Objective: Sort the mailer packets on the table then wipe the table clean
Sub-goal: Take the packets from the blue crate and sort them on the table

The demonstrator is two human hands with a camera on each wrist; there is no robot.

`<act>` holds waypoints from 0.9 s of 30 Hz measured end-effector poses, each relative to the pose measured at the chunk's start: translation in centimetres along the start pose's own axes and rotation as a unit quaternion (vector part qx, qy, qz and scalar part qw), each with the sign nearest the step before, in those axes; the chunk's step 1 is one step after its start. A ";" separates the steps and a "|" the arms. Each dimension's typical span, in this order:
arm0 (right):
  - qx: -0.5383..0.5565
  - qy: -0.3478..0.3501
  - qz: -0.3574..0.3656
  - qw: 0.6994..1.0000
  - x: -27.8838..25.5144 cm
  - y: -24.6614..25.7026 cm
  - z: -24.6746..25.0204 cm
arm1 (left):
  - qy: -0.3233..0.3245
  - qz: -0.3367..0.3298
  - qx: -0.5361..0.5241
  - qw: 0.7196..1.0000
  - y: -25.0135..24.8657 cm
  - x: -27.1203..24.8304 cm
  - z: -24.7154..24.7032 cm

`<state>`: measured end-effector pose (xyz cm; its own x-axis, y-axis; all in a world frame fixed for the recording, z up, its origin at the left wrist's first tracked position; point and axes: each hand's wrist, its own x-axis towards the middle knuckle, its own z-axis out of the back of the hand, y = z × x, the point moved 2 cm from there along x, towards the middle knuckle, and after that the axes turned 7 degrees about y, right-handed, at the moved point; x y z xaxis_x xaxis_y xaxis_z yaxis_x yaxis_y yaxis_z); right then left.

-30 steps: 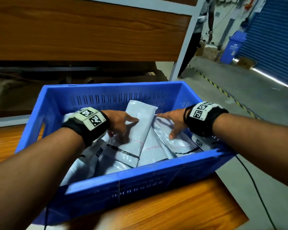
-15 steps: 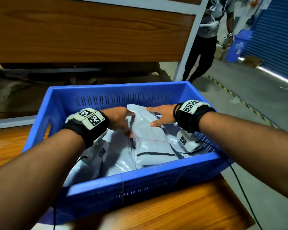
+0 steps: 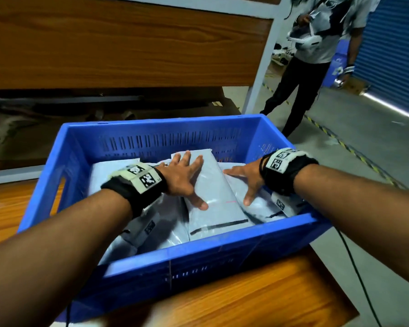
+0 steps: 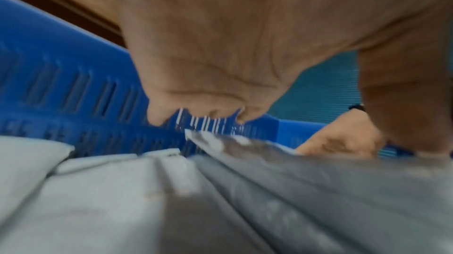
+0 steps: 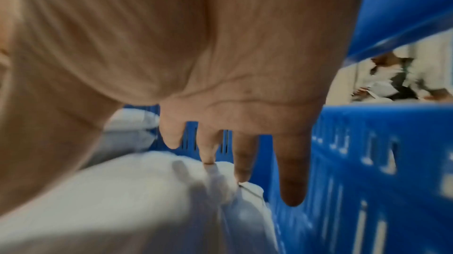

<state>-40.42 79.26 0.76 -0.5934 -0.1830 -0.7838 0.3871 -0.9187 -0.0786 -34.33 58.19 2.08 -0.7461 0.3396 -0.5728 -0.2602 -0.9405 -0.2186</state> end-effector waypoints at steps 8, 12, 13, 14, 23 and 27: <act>-0.004 -0.022 -0.047 0.999 0.3 0.0 -0.5 | -0.007 0.017 -0.009 1.000 0.1 0.4 -0.6; 0.001 -0.025 -0.037 0.999 0.5 0.5 -0.7 | 0.015 0.018 0.006 1.000 -0.1 1.0 -1.6; 0.024 -0.036 -0.024 0.999 0.1 0.3 -0.3 | 0.013 0.018 -0.001 1.000 0.0 1.0 -1.4; 0.048 -0.056 -0.015 0.997 -0.2 -0.1 0.3 | 0.006 0.017 -0.012 1.000 0.2 0.8 -1.0; 0.018 -0.058 -0.015 0.998 -0.1 0.1 0.4 | 0.005 0.041 -0.035 0.999 1.4 0.9 -0.1; 0.029 -0.200 0.061 0.977 -3.1 1.8 3.7 | -0.028 0.097 -0.005 0.995 3.6 -0.3 2.3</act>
<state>-40.50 76.87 5.29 -0.7782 -0.4048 -0.4802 0.4388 -0.8974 0.0453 -36.41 54.66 3.28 -0.8146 0.1510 -0.5600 -0.1032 -0.9878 -0.1162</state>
